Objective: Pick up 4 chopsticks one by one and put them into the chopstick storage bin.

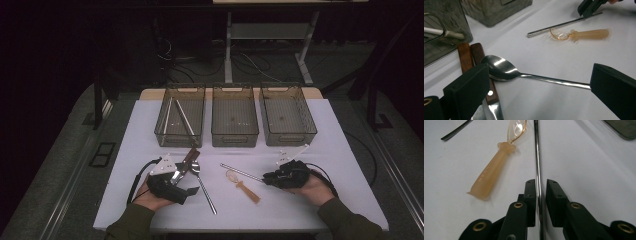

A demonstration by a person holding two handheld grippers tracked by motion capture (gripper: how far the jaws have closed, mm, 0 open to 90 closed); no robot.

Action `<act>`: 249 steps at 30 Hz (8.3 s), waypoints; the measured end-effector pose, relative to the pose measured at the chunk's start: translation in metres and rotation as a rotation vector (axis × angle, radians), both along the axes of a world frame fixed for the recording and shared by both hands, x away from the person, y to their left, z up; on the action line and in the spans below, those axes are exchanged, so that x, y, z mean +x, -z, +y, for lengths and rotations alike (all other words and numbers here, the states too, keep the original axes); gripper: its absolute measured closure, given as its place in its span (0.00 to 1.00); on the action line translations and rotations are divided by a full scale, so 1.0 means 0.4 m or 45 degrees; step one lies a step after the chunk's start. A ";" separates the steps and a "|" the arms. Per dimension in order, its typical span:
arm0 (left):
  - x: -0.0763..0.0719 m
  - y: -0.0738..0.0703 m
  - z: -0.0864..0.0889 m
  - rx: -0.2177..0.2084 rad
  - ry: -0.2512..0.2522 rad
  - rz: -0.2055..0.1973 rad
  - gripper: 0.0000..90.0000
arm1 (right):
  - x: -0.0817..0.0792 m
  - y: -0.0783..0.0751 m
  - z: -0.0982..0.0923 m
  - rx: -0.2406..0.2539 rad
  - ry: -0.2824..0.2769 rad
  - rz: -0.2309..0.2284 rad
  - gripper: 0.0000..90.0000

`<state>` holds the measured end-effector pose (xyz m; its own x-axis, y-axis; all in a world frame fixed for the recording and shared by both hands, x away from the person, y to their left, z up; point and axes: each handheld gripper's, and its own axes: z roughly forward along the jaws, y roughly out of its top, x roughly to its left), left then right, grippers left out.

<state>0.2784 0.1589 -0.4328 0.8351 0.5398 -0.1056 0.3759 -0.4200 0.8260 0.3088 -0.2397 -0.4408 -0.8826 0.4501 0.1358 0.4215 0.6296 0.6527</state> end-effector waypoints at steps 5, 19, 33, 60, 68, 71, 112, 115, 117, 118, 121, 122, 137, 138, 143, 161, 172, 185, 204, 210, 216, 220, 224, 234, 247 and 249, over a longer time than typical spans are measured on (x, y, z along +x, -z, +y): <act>0.000 0.000 0.001 -0.002 0.000 -0.001 0.02 | 0.003 0.008 0.015 -0.013 -0.008 -0.004 0.88; 0.000 0.000 0.000 0.001 0.001 -0.002 0.02 | -0.001 0.018 0.021 -0.022 -0.018 -0.066 0.95; -0.001 -0.001 0.001 -0.004 0.003 -0.006 0.02 | 0.003 0.014 0.019 -0.021 -0.020 -0.057 0.95; 0.000 0.000 0.000 0.000 0.002 -0.004 0.02 | 0.001 -0.105 -0.040 0.242 0.048 -0.144 0.95; 0.001 0.000 -0.001 0.003 0.002 -0.002 0.02 | 0.013 -0.132 -0.047 0.296 0.081 -0.163 0.95; 0.001 0.000 -0.001 0.005 0.001 -0.002 0.02 | 0.016 -0.139 -0.049 0.311 0.091 -0.162 0.95; 0.001 -0.001 0.001 -0.013 0.003 -0.002 0.01 | 0.150 -0.281 0.094 0.366 0.136 -0.250 0.95; 0.001 -0.002 0.002 -0.015 0.003 -0.002 0.02 | 0.170 -0.287 0.114 0.363 0.143 -0.251 0.95; 0.001 -0.002 0.002 -0.018 0.003 -0.003 0.01 | 0.181 -0.289 0.125 0.368 0.153 -0.244 0.95; 0.002 -0.002 0.002 -0.019 0.003 -0.002 0.01 | 0.188 -0.290 0.131 0.369 0.157 -0.241 0.95; 0.001 -0.002 0.001 -0.017 0.006 -0.001 0.01 | 0.208 -0.292 0.151 0.364 0.174 -0.235 0.95; 0.001 -0.002 0.001 -0.018 0.008 -0.002 0.01 | 0.217 -0.293 0.160 0.356 0.180 -0.234 0.95; 0.001 -0.002 0.001 -0.016 0.008 -0.009 0.02 | 0.313 -0.295 0.268 0.307 0.267 -0.231 0.95; 0.002 -0.003 0.001 -0.017 0.007 -0.009 0.02 | 0.318 -0.295 0.273 0.307 0.273 -0.230 0.95; 0.003 -0.002 0.001 -0.017 0.005 -0.008 0.02 | 0.344 -0.297 0.304 0.283 0.309 -0.234 0.95; 0.003 -0.003 0.001 -0.025 0.005 -0.012 0.02 | 0.439 -0.262 0.487 0.145 0.349 -0.221 0.95; 0.006 -0.004 0.002 -0.028 0.005 -0.013 0.02 | 0.466 -0.200 0.584 0.046 0.360 -0.192 0.95; 0.008 -0.005 0.008 -0.043 0.001 -0.016 0.02 | 0.482 -0.182 0.667 0.003 0.409 -0.250 0.74; 0.001 -0.005 0.006 -0.043 -0.002 -0.011 0.02 | 0.396 -0.226 0.486 0.293 0.303 -0.138 0.34; 0.001 -0.004 0.003 -0.036 -0.001 -0.006 0.02 | 0.345 -0.230 0.429 0.336 0.261 -0.136 0.29; -0.001 -0.002 0.001 -0.036 -0.002 0.000 0.02 | 0.307 -0.230 0.372 0.376 0.240 -0.134 0.26; 0.001 -0.002 0.001 -0.038 -0.003 0.003 0.02 | 0.282 -0.226 0.332 0.403 0.235 -0.135 0.26; 0.002 -0.001 0.001 -0.039 -0.005 0.007 0.01 | 0.255 -0.222 0.299 0.425 0.220 -0.132 0.23; 0.005 0.002 -0.002 -0.026 -0.006 0.015 0.01 | 0.199 -0.211 0.214 0.436 0.236 -0.149 0.22; 0.006 0.004 -0.002 -0.016 -0.018 0.016 0.01 | 0.112 -0.174 0.116 0.466 0.226 -0.188 0.14; 0.006 0.004 -0.002 -0.015 -0.019 0.015 0.01 | 0.096 -0.164 0.102 0.449 0.223 -0.200 0.14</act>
